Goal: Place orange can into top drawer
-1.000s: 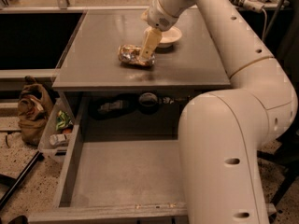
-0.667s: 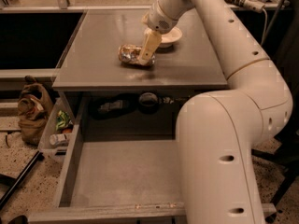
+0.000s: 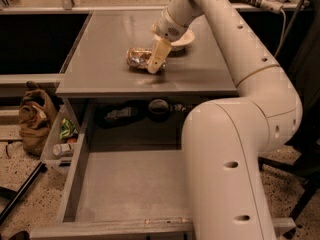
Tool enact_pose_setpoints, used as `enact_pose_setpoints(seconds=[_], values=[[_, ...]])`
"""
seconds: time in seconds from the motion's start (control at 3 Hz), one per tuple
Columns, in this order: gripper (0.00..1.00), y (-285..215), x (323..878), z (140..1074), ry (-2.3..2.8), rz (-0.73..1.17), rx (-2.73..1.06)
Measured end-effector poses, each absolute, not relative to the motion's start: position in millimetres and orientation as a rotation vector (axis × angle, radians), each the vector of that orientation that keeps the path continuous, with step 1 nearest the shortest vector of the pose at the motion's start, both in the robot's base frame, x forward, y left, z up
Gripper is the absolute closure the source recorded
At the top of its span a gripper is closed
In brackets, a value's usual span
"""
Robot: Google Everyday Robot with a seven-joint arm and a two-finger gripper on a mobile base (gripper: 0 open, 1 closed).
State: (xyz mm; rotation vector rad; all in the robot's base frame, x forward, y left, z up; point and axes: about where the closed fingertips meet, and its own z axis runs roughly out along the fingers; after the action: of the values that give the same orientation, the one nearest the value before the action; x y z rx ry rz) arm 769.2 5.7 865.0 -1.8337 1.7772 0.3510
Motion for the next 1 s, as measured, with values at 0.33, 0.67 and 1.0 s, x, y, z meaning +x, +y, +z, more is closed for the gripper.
enact_pose_setpoints(seconds=[0.33,0.67,1.0], values=[[0.19,5.3,767.1,855.7,1.799,0.366,-1.853],[0.42,5.3,767.1,855.7,1.799,0.366,-1.853],[0.64,5.3,767.1,855.7,1.799,0.366,-1.853]])
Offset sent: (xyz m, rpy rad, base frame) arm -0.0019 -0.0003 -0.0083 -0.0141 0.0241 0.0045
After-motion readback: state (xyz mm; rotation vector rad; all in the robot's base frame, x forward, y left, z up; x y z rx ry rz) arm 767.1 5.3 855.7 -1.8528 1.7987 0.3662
